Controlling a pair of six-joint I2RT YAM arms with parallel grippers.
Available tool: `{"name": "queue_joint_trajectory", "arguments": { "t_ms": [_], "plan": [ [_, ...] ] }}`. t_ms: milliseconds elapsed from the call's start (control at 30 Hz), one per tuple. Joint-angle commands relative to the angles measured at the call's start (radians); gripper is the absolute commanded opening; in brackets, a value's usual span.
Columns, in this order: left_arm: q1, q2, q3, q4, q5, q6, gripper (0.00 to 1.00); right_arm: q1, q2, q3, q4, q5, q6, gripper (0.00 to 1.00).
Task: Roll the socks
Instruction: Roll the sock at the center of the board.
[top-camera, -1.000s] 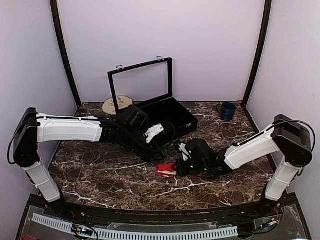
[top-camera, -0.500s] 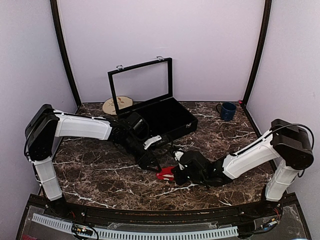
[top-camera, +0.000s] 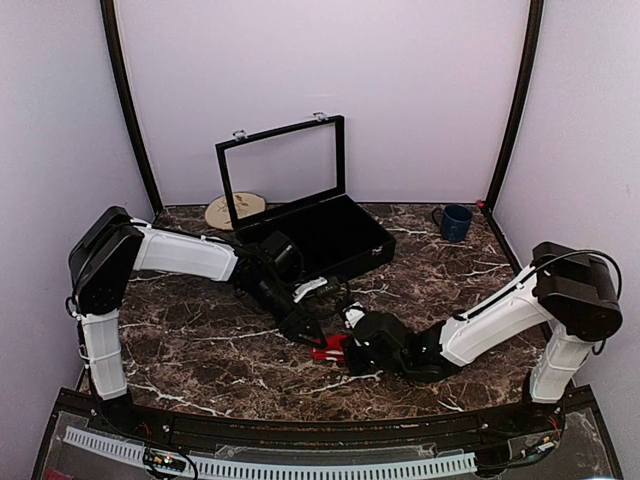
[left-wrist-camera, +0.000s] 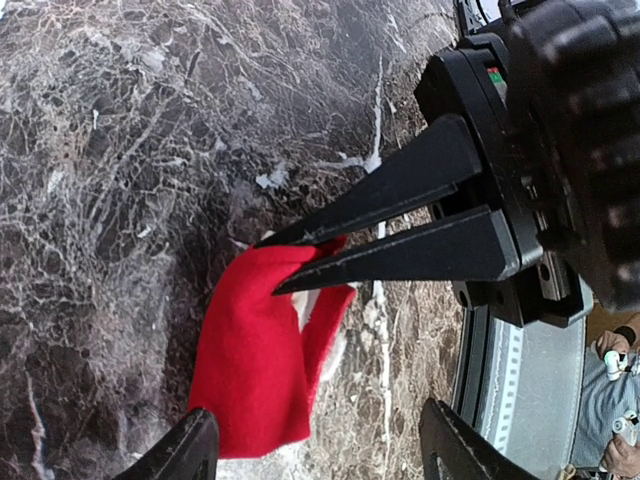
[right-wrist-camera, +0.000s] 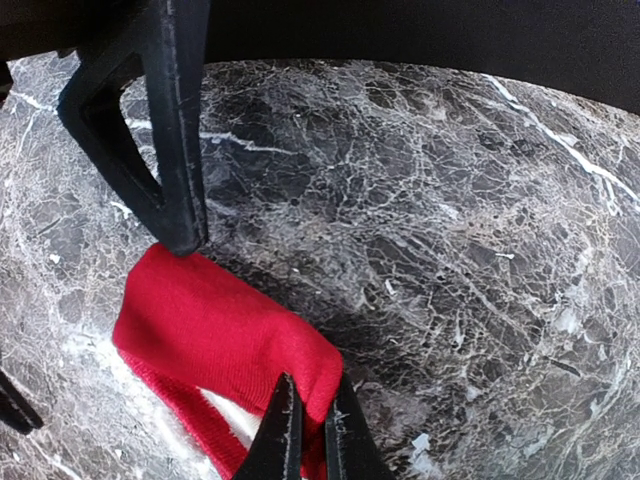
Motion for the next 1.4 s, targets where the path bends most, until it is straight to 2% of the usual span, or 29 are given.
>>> {"name": "queue_joint_trajectory", "arguments": {
  "t_ms": [0,433,700,900,1200,1367],
  "plan": [
    [-0.002,0.011,0.023,0.025,-0.01,0.012,0.72,0.015,0.021,0.017,0.036,0.028,-0.01,0.0],
    [-0.002,0.09,0.029,0.062,-0.029,0.024,0.73,0.019,0.02,0.011,0.062,0.034,-0.003,0.0],
    [-0.002,0.102,0.034,0.07,-0.039,0.051,0.65,0.018,0.015,0.01,0.069,0.037,-0.006,0.0],
    [-0.002,0.114,0.029,0.071,-0.04,0.075,0.54,0.019,0.011,0.007,0.066,0.032,-0.007,0.0],
    [-0.002,0.107,0.006,0.089,-0.117,0.147,0.34,0.019,-0.001,-0.004,0.048,0.022,-0.009,0.0],
    [-0.002,0.1,-0.023,0.129,-0.136,0.166,0.26,0.018,-0.006,-0.012,0.029,0.015,-0.003,0.0]
  ]
}}
